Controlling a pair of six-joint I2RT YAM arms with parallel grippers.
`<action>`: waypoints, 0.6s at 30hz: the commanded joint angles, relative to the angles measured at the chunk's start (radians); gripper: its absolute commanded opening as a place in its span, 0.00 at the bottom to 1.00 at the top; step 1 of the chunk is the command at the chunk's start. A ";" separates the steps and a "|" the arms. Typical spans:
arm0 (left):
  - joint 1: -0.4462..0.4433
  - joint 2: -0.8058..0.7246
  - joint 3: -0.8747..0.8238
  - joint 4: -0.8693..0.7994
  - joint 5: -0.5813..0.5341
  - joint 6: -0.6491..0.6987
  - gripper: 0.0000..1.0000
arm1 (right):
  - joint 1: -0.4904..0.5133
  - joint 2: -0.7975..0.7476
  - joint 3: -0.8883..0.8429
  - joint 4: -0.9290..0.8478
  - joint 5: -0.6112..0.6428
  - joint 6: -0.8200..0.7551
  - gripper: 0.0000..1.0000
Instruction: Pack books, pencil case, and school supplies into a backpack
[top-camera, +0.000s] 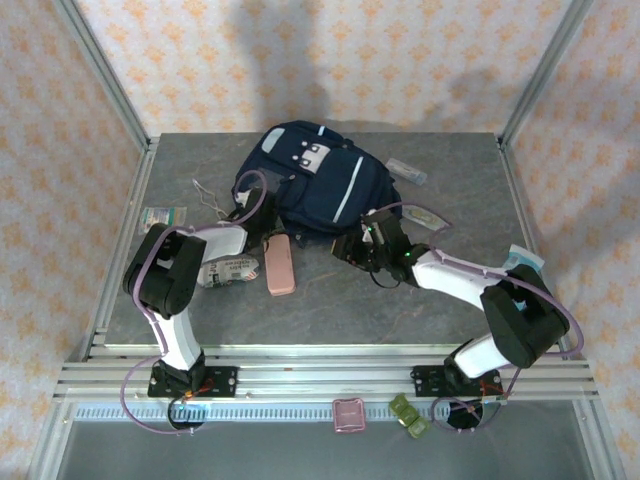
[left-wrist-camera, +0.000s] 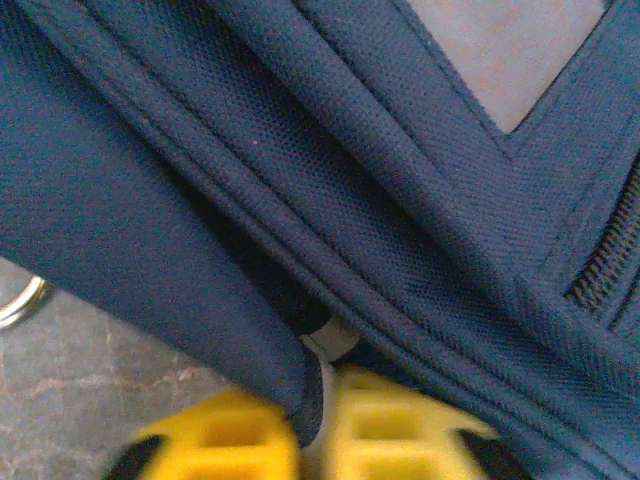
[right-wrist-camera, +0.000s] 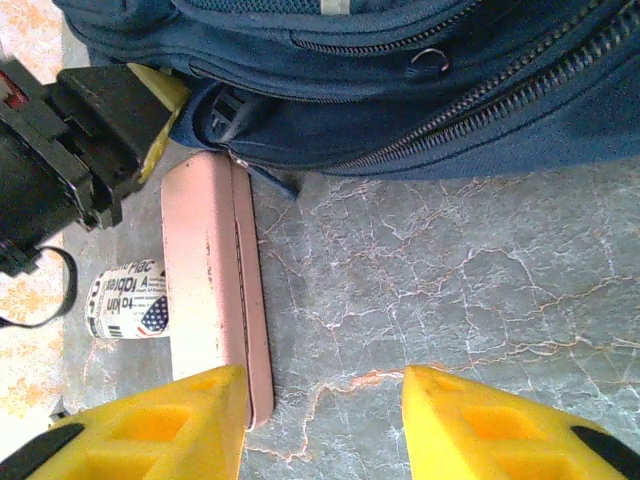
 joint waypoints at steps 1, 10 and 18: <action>0.010 -0.033 0.058 -0.031 0.028 0.030 0.00 | 0.010 -0.022 -0.014 0.034 0.016 0.004 0.42; -0.020 -0.209 0.060 -0.069 0.135 -0.094 0.00 | 0.117 0.041 0.092 0.006 0.113 -0.091 0.32; -0.046 -0.274 0.055 -0.083 0.130 -0.132 0.00 | 0.169 0.183 0.233 0.057 0.245 -0.117 0.36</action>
